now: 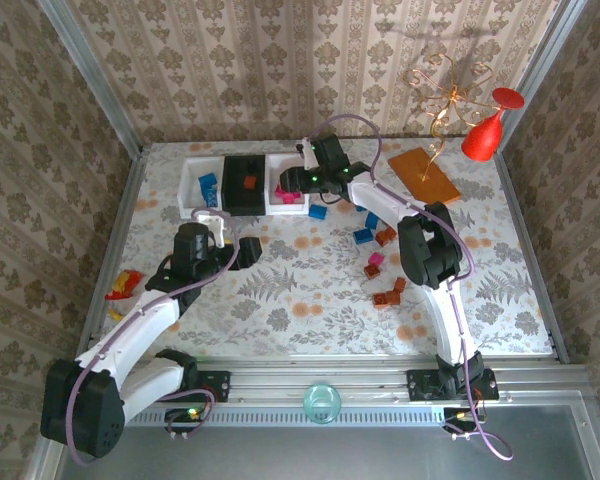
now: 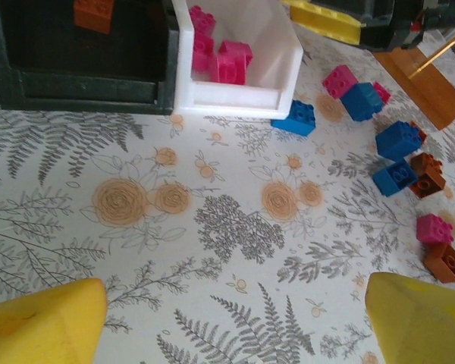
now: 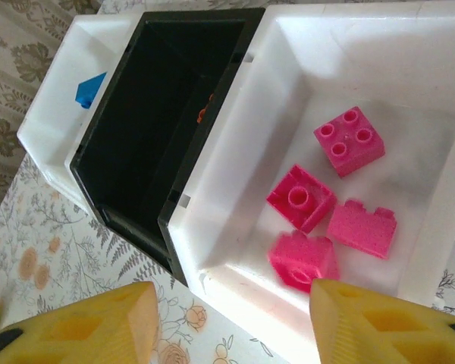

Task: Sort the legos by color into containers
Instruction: Place the lego in the container, then pick up the lego from the top-center of the table.

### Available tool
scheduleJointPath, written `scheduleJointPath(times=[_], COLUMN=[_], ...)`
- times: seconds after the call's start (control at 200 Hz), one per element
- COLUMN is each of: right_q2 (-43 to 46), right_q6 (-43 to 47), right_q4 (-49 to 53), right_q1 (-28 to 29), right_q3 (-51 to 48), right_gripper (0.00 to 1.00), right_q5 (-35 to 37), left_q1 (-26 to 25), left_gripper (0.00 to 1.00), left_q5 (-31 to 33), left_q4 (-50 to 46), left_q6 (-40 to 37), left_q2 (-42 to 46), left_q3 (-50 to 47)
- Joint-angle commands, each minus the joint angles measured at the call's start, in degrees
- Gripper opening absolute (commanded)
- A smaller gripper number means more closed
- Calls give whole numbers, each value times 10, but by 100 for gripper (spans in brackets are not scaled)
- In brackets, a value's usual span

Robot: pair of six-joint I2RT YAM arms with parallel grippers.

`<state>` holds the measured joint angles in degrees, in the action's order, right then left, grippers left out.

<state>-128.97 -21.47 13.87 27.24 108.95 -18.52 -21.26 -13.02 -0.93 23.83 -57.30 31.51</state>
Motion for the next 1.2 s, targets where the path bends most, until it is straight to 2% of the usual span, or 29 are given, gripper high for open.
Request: scheduleJointPath(times=[0.0, 0.18, 0.255, 0.335, 0.415, 0.53, 0.71, 0.835, 0.925, 1.06, 1.195], right_q2=[66, 189, 233, 276, 324, 363, 289, 204, 149, 94, 41], right_q6=[13, 23, 25, 27, 33, 45, 83, 77, 65, 46, 31], right_q4=[2, -54, -72, -80, -82, -124, -123, -134, -141, -167, -148], right_q1=[-3, -20, -24, -27, -29, -30, -29, -29, -32, -37, -43], right_q3=[-26, -198, -274, -350, -422, -493, -437, -372, -329, -282, -225], right_gripper=[62, 70, 75, 79, 81, 85, 86, 87, 94, 99, 100], right_q5=[-13, 16, 48, 73, 94, 107, 114, 70, 55, 22, -5], left_q1=[5, 3, -13, -46, -105, -142, -146, -145, -141, -131, -117], left_gripper=[90, 90, 90, 89, 88, 86, 85, 85, 86, 87, 87], left_q5=[-46, -94, -90, -53, 6, 58, 59, 83, 96, 103, 106], left_q4=[-7, 8, 24, 22, 8, 14, 71, 49, 33, 13, 3], left_q6=[0, 7, 15, 8, -9, -11, 24, 21, 20, 21, 24], left_q2=[2, -22, -43, -76, -120, -180, -188, -149, -111, -56, -14], left_q3=[-2, 3, 9, 33, 67, 101, 80, 53, 32, 7, -14])
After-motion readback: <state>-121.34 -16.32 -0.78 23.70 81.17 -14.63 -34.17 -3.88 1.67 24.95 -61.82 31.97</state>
